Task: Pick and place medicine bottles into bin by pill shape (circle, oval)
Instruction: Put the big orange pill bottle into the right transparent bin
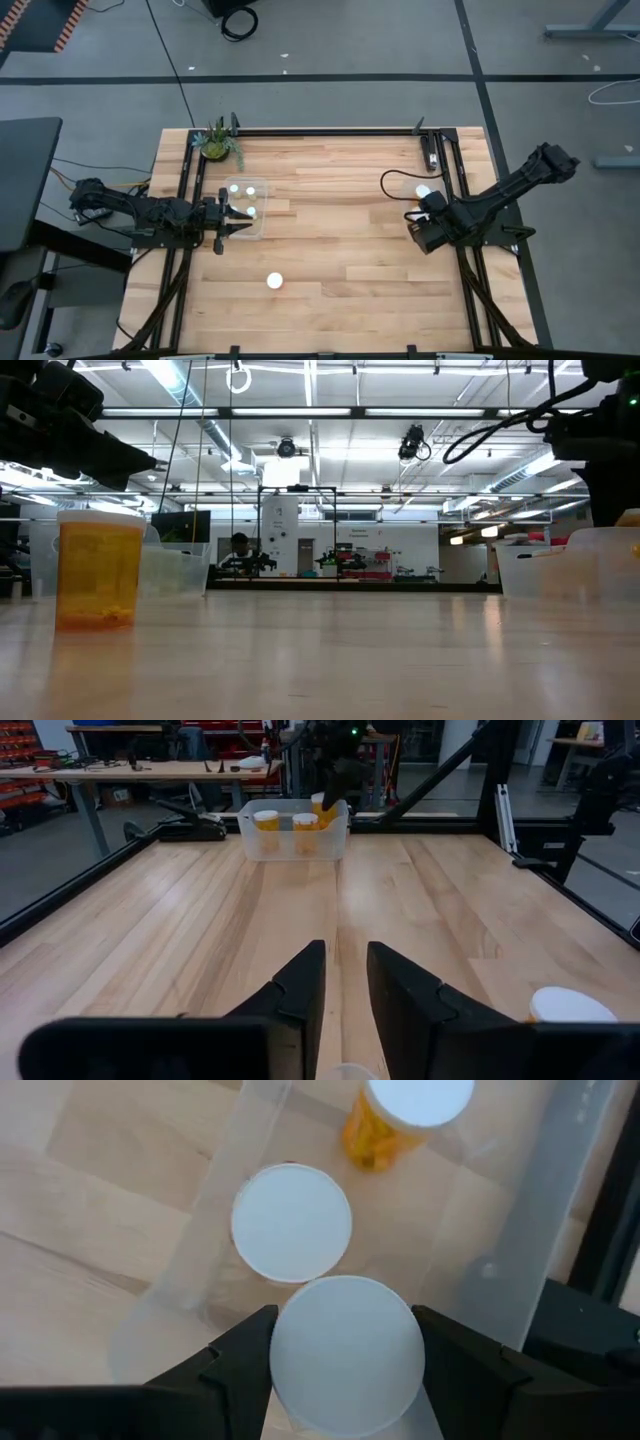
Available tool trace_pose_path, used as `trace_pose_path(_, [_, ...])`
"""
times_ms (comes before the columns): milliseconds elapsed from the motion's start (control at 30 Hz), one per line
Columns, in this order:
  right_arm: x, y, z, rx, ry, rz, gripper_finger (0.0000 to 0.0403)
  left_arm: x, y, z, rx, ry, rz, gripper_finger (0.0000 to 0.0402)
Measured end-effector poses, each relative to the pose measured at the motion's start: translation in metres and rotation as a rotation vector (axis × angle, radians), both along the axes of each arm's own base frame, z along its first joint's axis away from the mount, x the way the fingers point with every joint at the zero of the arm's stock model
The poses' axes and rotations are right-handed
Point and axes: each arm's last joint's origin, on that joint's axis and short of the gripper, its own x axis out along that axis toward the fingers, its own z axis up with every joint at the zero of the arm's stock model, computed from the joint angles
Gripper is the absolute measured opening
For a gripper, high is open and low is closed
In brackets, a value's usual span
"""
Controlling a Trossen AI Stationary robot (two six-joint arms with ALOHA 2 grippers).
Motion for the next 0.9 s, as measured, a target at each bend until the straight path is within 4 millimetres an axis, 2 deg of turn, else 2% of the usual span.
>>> trace_pose_path(600, [0.004, 0.0031, -0.0087, 0.015, 0.062, -0.044, 0.0226, 0.0, 0.0, 0.0, 0.0, 0.0, 0.0, 0.0094])
trace_pose_path(900, [0.0058, 0.0044, -0.0102, 0.026, 0.066, -0.037, 0.0228, 0.0, 0.0, 0.0, 0.0, 0.0, 0.0, 0.0083])
